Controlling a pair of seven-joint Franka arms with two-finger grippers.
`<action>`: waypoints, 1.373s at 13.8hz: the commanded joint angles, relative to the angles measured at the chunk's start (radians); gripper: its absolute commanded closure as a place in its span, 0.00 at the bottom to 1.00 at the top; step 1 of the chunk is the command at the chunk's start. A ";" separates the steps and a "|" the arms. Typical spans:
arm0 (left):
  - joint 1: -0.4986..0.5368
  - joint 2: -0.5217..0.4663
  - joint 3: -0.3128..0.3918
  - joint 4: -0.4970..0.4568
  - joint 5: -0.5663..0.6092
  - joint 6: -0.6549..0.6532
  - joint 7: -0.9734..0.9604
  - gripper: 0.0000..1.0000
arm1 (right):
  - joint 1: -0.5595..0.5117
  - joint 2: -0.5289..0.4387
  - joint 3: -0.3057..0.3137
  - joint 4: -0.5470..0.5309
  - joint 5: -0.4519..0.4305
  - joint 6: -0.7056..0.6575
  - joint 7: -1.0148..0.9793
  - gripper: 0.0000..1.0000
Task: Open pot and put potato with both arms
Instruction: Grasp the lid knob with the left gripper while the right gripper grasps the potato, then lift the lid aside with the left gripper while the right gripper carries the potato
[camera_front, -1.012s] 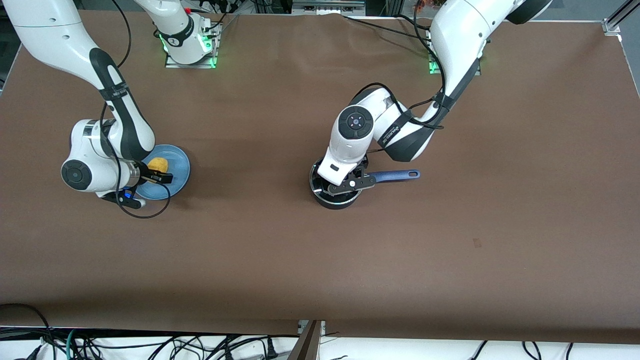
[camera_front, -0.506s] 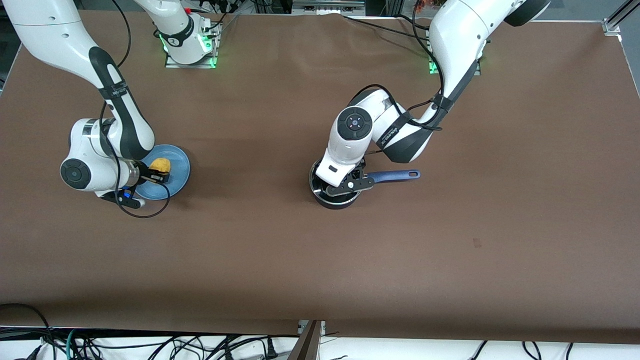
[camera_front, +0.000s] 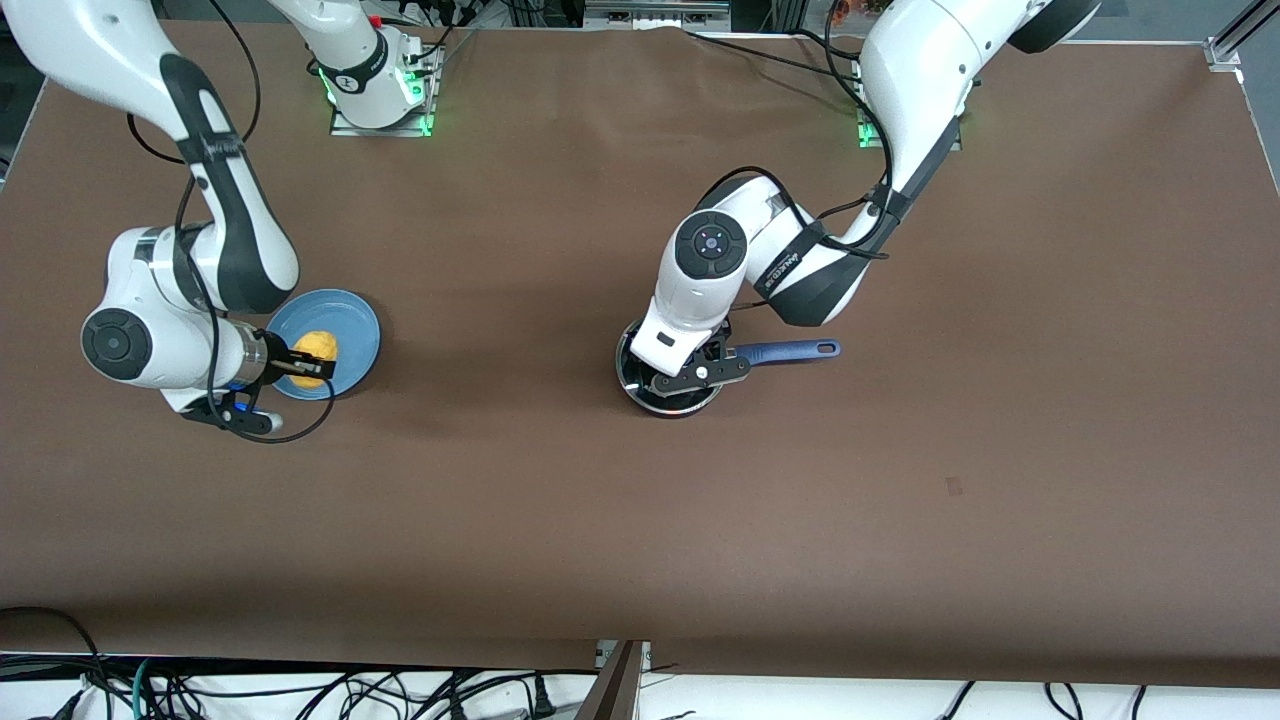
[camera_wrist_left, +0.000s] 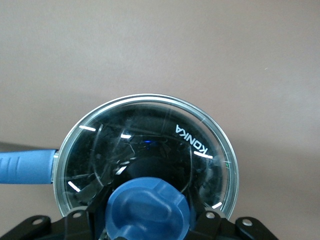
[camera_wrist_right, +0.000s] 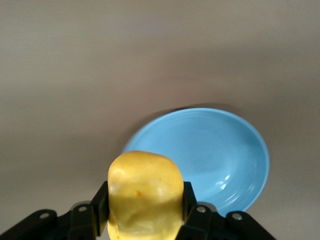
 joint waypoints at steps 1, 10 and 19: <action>-0.013 -0.054 0.002 0.023 0.032 -0.065 -0.008 1.00 | 0.006 0.004 0.071 0.111 0.013 -0.082 0.004 0.62; 0.206 -0.277 0.000 -0.084 0.012 -0.279 0.366 1.00 | 0.291 0.072 0.089 0.234 0.110 0.056 0.344 0.62; 0.622 -0.520 -0.076 -0.544 -0.025 -0.040 0.846 1.00 | 0.571 0.256 0.086 0.248 0.102 0.579 0.735 0.62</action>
